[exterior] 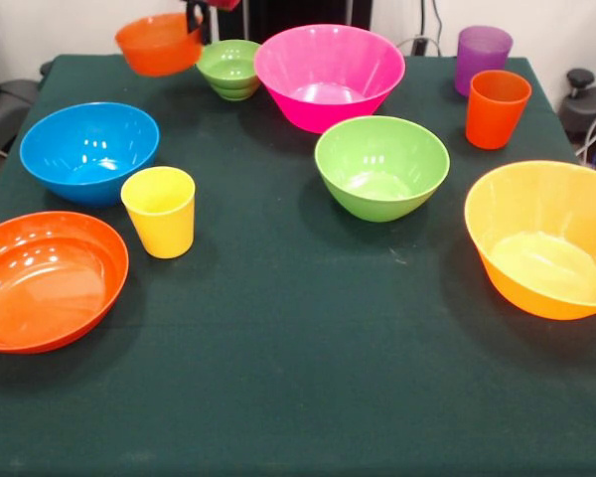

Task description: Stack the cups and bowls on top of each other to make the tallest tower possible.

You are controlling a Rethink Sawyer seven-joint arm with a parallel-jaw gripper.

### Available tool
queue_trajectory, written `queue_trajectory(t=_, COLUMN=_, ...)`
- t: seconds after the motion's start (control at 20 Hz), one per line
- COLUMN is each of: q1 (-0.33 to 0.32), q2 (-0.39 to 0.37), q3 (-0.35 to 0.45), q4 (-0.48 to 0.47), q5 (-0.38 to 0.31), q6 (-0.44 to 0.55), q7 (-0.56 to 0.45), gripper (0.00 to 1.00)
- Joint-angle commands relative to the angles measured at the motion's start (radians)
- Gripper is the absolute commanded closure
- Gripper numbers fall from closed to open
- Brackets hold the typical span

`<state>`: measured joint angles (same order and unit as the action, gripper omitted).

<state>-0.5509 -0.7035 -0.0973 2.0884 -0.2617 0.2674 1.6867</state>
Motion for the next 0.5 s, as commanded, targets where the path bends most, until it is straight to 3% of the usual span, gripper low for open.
queue_trajectory(t=0.05, q1=0.084, q2=-0.133, q3=0.071, q4=0.142, q5=0.089, q6=0.110, q7=0.187, gripper=1.00)
queue_trajectory(t=0.25, q1=0.120, q2=-0.176, q3=0.038, q4=0.213, q5=0.097, q6=0.092, q7=0.195, gripper=1.00)
queue_trajectory(t=0.5, q1=0.112, q2=-0.221, q3=0.007, q4=0.348, q5=0.080, q6=0.013, q7=0.191, gripper=1.00)
